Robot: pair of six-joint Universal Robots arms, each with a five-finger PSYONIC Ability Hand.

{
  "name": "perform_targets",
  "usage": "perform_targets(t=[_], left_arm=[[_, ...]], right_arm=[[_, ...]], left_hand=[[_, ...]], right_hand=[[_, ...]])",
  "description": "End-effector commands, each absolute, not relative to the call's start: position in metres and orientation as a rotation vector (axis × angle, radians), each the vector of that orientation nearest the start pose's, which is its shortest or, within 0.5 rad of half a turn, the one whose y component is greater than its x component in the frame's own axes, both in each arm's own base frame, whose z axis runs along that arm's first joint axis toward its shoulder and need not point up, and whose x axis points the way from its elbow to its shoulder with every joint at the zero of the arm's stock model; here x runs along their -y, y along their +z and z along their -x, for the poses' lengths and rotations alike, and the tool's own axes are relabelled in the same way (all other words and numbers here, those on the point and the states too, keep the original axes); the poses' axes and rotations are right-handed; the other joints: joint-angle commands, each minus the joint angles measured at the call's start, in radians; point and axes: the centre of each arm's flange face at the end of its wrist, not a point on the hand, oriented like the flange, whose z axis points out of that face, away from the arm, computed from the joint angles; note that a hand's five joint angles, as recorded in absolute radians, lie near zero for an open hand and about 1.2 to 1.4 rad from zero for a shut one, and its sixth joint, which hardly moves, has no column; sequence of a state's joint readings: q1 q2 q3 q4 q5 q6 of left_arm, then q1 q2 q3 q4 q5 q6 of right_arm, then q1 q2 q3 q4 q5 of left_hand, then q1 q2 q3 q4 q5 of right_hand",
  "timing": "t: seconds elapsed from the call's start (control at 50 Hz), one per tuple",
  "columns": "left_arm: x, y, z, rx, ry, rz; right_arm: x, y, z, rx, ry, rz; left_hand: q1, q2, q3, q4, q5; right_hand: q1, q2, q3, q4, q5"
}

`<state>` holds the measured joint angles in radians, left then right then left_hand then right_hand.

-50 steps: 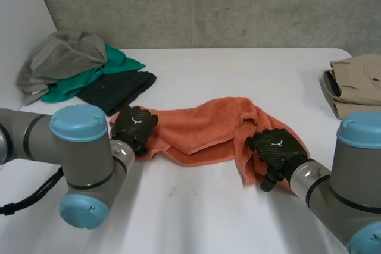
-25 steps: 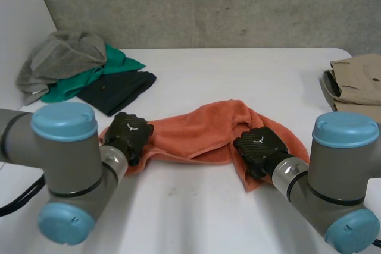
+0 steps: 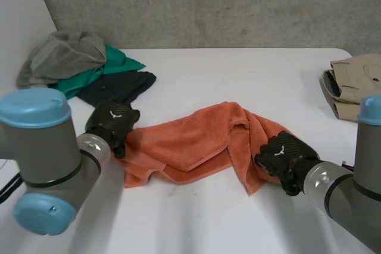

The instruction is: Fold the laundry.

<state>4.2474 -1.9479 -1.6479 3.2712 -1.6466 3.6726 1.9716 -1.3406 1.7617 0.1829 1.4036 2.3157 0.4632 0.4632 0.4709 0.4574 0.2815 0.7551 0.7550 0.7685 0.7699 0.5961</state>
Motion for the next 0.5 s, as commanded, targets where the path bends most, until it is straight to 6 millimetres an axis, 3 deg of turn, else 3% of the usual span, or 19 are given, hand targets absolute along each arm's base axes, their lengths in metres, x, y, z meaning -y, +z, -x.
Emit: perform_targets(t=[0.02,0.26,0.32,0.38,0.44,0.5], left_arm=[[0.269,0.140,0.276,-2.233,-1.766,-1.192],[0.306,0.137,0.280,-2.192,-1.851,-1.156],[0.307,0.134,0.280,-2.204,-1.840,-1.167],[0.304,0.129,0.281,-2.222,-1.821,-1.195],[0.301,0.131,0.283,-2.223,-1.820,-1.199],[0.296,0.146,0.283,-2.211,-1.851,-1.192]], right_arm=[[0.202,0.184,-0.244,-2.279,-1.536,1.492],[0.204,0.180,-0.246,-2.316,-1.511,1.240],[0.207,0.183,-0.247,-2.323,-1.512,1.132],[0.209,0.184,-0.248,-2.329,-1.495,1.025],[0.216,0.181,-0.252,-2.336,-1.475,0.911],[0.227,0.174,-0.257,-2.357,-1.443,0.791]], left_hand=[[0.088,0.088,0.080,0.094,0.095],[0.328,0.328,0.321,0.334,0.336],[0.498,0.498,0.490,0.504,0.505],[0.931,0.931,0.924,0.937,0.939],[0.933,0.933,0.925,0.939,0.940],[0.933,0.933,0.925,0.939,0.940]], right_hand=[[-0.265,-0.265,-0.278,-0.280,-0.280],[-0.370,-0.370,-0.384,-0.385,-0.386],[-0.420,-0.420,-0.434,-0.435,-0.436],[-0.511,-0.511,-0.525,-0.526,-0.527],[-0.556,-0.556,-0.569,-0.570,-0.571],[-0.564,-0.564,-0.578,-0.579,-0.580]])
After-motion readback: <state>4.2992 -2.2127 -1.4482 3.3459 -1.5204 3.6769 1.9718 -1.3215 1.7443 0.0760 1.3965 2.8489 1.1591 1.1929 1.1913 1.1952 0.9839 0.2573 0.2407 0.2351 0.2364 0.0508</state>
